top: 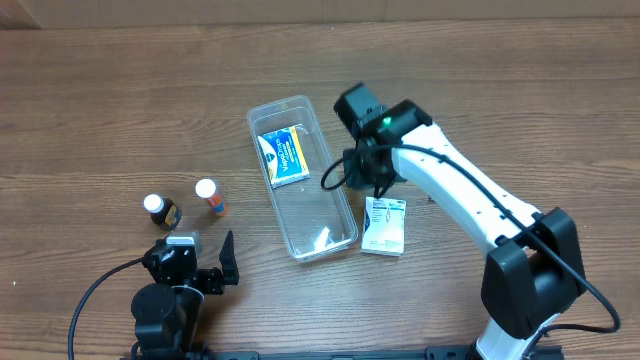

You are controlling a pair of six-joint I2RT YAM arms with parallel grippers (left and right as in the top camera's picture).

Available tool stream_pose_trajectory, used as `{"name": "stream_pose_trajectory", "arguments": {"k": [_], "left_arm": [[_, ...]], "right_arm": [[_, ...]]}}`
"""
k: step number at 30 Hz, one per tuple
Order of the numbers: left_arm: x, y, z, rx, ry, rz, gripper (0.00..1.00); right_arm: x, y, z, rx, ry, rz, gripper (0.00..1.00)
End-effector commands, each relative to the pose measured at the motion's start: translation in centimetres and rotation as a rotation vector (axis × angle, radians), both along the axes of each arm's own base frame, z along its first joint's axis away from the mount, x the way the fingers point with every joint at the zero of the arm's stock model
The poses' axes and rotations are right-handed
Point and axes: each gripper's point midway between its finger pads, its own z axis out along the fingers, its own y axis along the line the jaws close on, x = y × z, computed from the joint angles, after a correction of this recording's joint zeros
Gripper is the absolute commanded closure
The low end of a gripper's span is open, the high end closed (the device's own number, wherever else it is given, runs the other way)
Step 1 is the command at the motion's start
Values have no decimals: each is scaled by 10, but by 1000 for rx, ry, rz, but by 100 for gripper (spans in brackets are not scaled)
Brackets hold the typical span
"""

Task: Pack container
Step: 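Carry the Vicks box left and drop it into the clear container, then move the right gripper to the white medicine box and grasp it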

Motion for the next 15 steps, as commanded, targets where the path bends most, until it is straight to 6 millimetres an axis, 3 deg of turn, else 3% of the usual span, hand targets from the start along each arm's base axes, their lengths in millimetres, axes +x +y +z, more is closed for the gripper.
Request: {"name": "stream_pose_trajectory", "arguments": {"k": [1, 4, 7, 9, 12, 14, 15], "left_arm": [[0, -1, 1, 9, -7, -11, 0], [0, -1, 1, 9, -7, -11, 0], [0, -1, 1, 9, -7, -11, 0], [0, -1, 1, 9, -7, -11, 0], [0, -1, 1, 9, -7, -11, 0], [0, -1, 1, 9, -7, -11, 0], [0, -1, 1, 9, -7, -11, 0]], "right_arm": [[-28, 16, -16, 106, 111, 15, 96], [-53, 53, -13, 248, 194, 80, 96], [-63, 76, -11, 283, 183, 156, 96], [-61, 75, -12, 263, 166, 159, 96], [-36, 46, -16, 134, 70, 58, 94], [-19, 27, -12, 80, 8, 19, 35], [-17, 22, -11, 71, 3, 8, 21]]}}
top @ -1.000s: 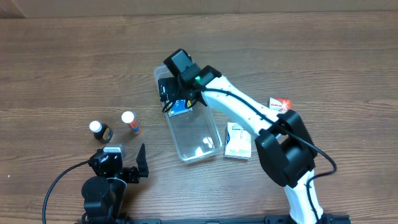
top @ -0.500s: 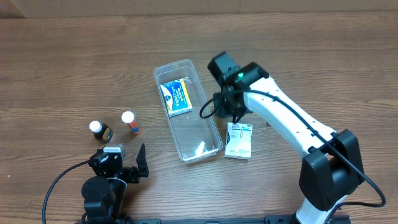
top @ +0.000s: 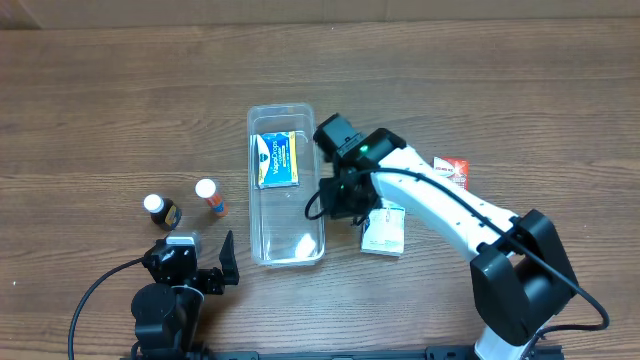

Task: Pack container
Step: 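Move the right gripper to the white medicine box and grasp it, then place the white box into the container beside the Vicks box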

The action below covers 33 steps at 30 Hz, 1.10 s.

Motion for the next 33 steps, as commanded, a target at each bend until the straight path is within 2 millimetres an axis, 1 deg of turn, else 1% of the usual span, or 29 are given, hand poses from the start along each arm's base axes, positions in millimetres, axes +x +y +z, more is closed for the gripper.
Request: {"name": "stream_pose_trajectory", "arguments": {"k": [1, 2, 4, 6, 9, 10, 11, 12, 14, 16, 18, 19, 20, 21, 23, 24, 25, 26, 27, 28, 29, 30, 31, 32, 33], "left_arm": [[0, -1, 1, 9, -7, -11, 0], [0, -1, 1, 9, -7, -11, 0], [0, -1, 1, 9, -7, -11, 0], [0, -1, 1, 9, -7, -11, 0], [0, -1, 1, 9, -7, -11, 0], [0, -1, 1, 9, -7, -11, 0], [0, -1, 1, 9, -7, -11, 0], [0, -1, 1, 9, -7, -11, 0], [0, -1, 1, 9, -7, -11, 0], [0, -1, 1, 9, -7, -11, 0], [0, -1, 1, 9, -7, -11, 0], [0, -1, 1, 9, -7, -11, 0], [0, -1, 1, 9, -7, -11, 0], [0, -1, 1, 9, -7, -11, 0], [0, -1, 1, 9, -7, -11, 0], [0, -1, 1, 9, -7, -11, 0], [0, -1, 1, 9, -7, -11, 0], [0, -1, 1, 9, -7, -11, 0], [0, -1, 1, 9, -7, -11, 0], [0, -1, 1, 9, -7, -11, 0], [0, -1, 1, 9, -7, -11, 0], [0, -1, 1, 9, -7, -11, 0], [0, -1, 1, 9, -7, -11, 0], [0, -1, 1, 9, -7, -11, 0], [0, -1, 1, 9, -7, -11, 0]], "right_arm": [[22, -34, 10, -92, -86, -82, 0], [21, -44, 9, -113, -68, -99, 0], [21, -56, 9, -137, -50, -121, 0], [23, -72, 7, -177, -41, -149, 0], [15, -89, -8, -197, 6, -181, 0], [9, -89, -16, -184, 34, -182, 0], [0, -84, -25, -151, 67, -178, 0], [-5, -82, -30, -142, 82, -173, 0], [-16, -80, -45, -126, 114, -192, 0], [-17, -76, -51, -100, 114, -191, 1], [-12, -74, -50, -91, 94, -192, 14], [-7, -74, -47, -91, 73, -192, 21], [4, -73, -35, -98, 36, -194, 27], [12, -73, -21, -105, 5, -193, 28], [29, -74, 15, -122, -72, -187, 30], [38, -66, 52, -99, -134, -166, 30], [40, -57, 76, -69, -176, -153, 30], [41, -42, 104, -25, -234, -126, 30], [40, -30, 119, 9, -274, -102, 30], [36, -13, 130, 47, -315, -66, 30], [33, 3, 134, 75, -342, -31, 29], [30, 21, 132, 100, -359, -3, 29], [29, 33, 127, 114, -360, 3, 29], [27, 48, 119, 124, -356, 14, 28], [24, 64, 105, 128, -338, 23, 28]]}}
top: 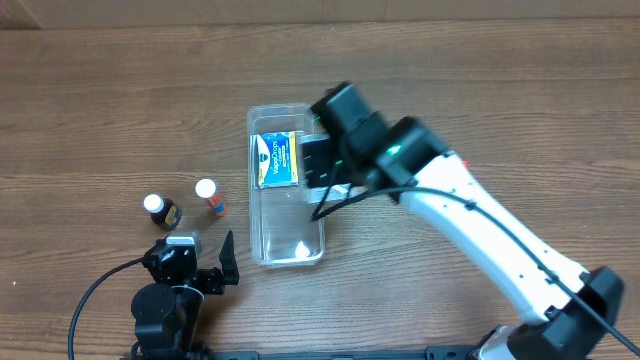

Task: Pack container
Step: 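Place the white box into the container beside the Vicks box, then reach the right gripper to the red medicine box and grasp it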

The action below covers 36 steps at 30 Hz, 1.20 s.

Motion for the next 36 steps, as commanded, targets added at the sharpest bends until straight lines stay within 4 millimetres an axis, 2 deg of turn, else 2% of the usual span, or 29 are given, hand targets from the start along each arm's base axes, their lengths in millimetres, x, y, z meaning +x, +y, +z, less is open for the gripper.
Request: {"name": "stream_pose_trajectory", "arguments": {"k": [1, 3, 5, 8, 10, 12, 13, 15, 17, 18, 19, 20, 21, 23, 24, 25, 27, 29, 32, 34, 36], "left_arm": [[0, -1, 1, 9, -7, -11, 0], [0, -1, 1, 9, -7, -11, 0], [0, -1, 1, 9, -7, -11, 0], [0, -1, 1, 9, -7, -11, 0], [0, -1, 1, 9, -7, -11, 0], [0, -1, 1, 9, -7, -11, 0], [0, -1, 1, 9, -7, -11, 0], [0, -1, 1, 9, -7, -11, 0], [0, -1, 1, 9, -7, -11, 0], [0, -1, 1, 9, -7, -11, 0], [0, -1, 1, 9, -7, -11, 0], [0, -1, 1, 9, -7, -11, 0], [0, -1, 1, 9, -7, -11, 0], [0, -1, 1, 9, -7, -11, 0], [0, -1, 1, 9, -7, -11, 0], [0, -1, 1, 9, -7, -11, 0], [0, -1, 1, 9, -7, -11, 0], [0, -1, 1, 9, -7, -11, 0], [0, -1, 1, 9, -7, -11, 0], [0, -1, 1, 9, -7, -11, 0], [0, -1, 1, 9, -7, -11, 0]], "right_arm": [[-10, 43, -51, -22, 77, 11, 28], [-15, 64, -86, -42, 127, -5, 28], [-15, 77, -110, -40, 159, -12, 27], [-13, 82, -129, -23, 212, -84, 21], [-15, 83, -128, -9, 235, -110, 13], [-17, 86, -120, 18, 237, -101, 10], [-15, 88, -112, 29, 219, -85, 5], [-7, 84, -84, 42, 142, -67, 5], [10, 58, -38, 24, 22, -111, 3], [20, 36, -8, 24, -41, -114, 1], [29, 11, 13, 22, -82, -132, 0], [37, -14, 26, 9, -107, -167, 0], [49, -56, 37, -25, -128, -242, 0], [66, -114, 37, -83, -111, -341, 0], [78, -156, 25, -122, -75, -416, 0], [84, -177, 13, -132, -40, -421, 0], [90, -206, -26, -112, 84, -387, 0], [87, -232, -80, -163, 218, -355, 0], [81, -251, -134, -194, 355, -388, 0], [74, -255, -165, -216, 443, -389, 0], [68, -256, -174, -227, 484, -387, 0]]}}
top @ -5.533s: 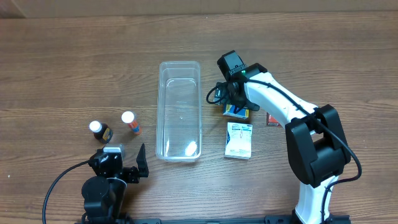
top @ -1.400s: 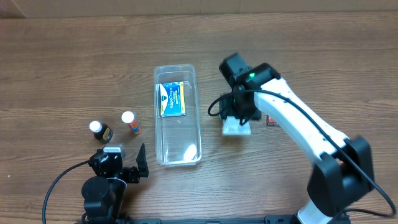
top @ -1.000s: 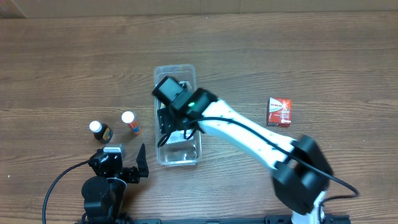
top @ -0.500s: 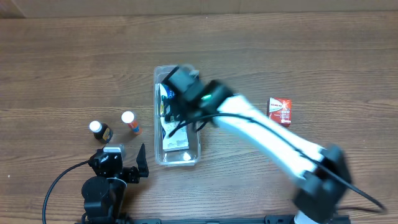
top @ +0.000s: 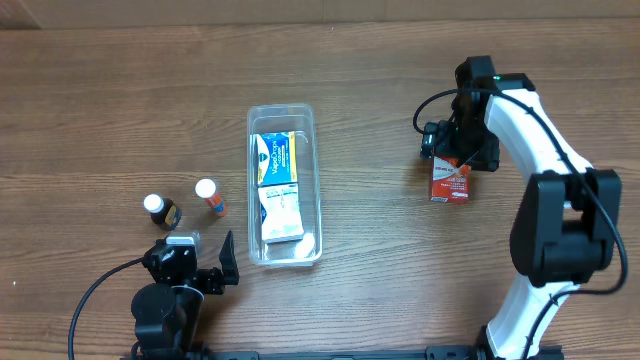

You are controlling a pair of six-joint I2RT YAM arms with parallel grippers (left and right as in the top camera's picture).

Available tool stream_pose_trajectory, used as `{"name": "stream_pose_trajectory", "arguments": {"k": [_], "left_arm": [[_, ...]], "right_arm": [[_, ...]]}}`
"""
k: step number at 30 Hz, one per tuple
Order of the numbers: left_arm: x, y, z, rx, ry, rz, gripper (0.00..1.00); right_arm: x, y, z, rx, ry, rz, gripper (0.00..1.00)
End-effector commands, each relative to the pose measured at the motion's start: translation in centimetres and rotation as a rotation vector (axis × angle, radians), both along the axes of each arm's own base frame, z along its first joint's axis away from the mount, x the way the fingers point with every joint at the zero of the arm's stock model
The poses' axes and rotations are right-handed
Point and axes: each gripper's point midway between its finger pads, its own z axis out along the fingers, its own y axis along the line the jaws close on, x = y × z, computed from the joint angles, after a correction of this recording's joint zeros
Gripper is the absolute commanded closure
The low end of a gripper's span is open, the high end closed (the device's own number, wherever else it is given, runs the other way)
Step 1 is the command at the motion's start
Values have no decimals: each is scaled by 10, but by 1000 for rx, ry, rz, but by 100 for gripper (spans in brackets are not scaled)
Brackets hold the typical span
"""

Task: Pack container
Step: 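Reach the right gripper to the red medicine box and grasp it, then carry the red box over and drop it into the container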

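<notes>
The clear plastic container (top: 312,190) stands left of the table's middle. A blue box (top: 273,158) lies in its far half and a white box (top: 280,215) in its near half. A red box (top: 452,182) lies flat on the table at the right. My right gripper (top: 452,152) hangs over the red box's far end, its dark fingers apparently spread open to either side of the box. My left gripper (top: 229,262) rests open at the near left edge, holding nothing.
Two small white-capped bottles stand left of the container: a dark bottle (top: 156,209) and an orange bottle (top: 208,194). A cable loops from the left arm's base along the near edge.
The right gripper was over the container; now it is far to the right at the red box. The white box now lies in the container's near half.
First the container sat askew with the white box on the table beside it and the right gripper at its right wall. Then the container stood straight, further left. Then the arm was over it and the white box was off the table. Now that box lies inside.
</notes>
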Motion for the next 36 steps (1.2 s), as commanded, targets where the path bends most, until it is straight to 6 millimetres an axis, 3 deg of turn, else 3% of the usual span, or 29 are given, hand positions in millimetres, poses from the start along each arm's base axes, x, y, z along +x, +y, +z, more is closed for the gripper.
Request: {"name": "stream_pose_trajectory", "arguments": {"k": [1, 4, 7, 10, 12, 14, 16, 17, 19, 21, 22, 24, 28, 29, 32, 34, 36], "left_arm": [[0, -1, 1, 9, -7, -11, 0], [0, -1, 1, 9, -7, -11, 0], [0, -1, 1, 9, -7, -11, 0], [0, -1, 1, 9, -7, -11, 0], [0, -1, 1, 9, -7, -11, 0], [0, -1, 1, 9, -7, -11, 0], [0, -1, 1, 9, -7, -11, 0], [0, -1, 1, 9, -7, -11, 0], [0, -1, 1, 9, -7, -11, 0], [0, -1, 1, 9, -7, -11, 0], [0, -1, 1, 9, -7, -11, 0], [0, -1, 1, 9, -7, -11, 0], [0, -1, 1, 9, -7, -11, 0], [0, -1, 1, 9, -7, -11, 0], [0, -1, 1, 9, -7, -11, 0], [0, -1, 1, 9, -7, -11, 0], [0, -1, 1, 9, -7, -11, 0]], "right_arm": [[-7, 0, -12, 11, 50, 8, 0], [-15, -1, -28, 10, 68, -18, 1], [-18, -1, -41, 9, 61, -70, 21], [-8, 1, -24, 16, 20, -89, 25], [-2, 11, 16, 25, -45, -65, 27], [2, 46, 77, 97, -157, 6, 27], [-4, 105, 144, 178, -330, 153, 27], [-9, 136, 164, 212, -404, 216, 27], [-18, 194, 181, 269, -494, 290, 27], [-20, 238, 174, 283, -532, 310, 27], [-21, 266, 162, 304, -533, 325, 27], [-16, 301, 131, 319, -523, 339, 27], [15, 331, 86, 334, -562, 312, 26], [16, 336, 82, 352, -559, 318, 19], [17, 350, 93, 415, -588, 361, 11], [21, 348, 115, 430, -622, 360, 7], [23, 332, 160, 436, -687, 364, 7]]}}
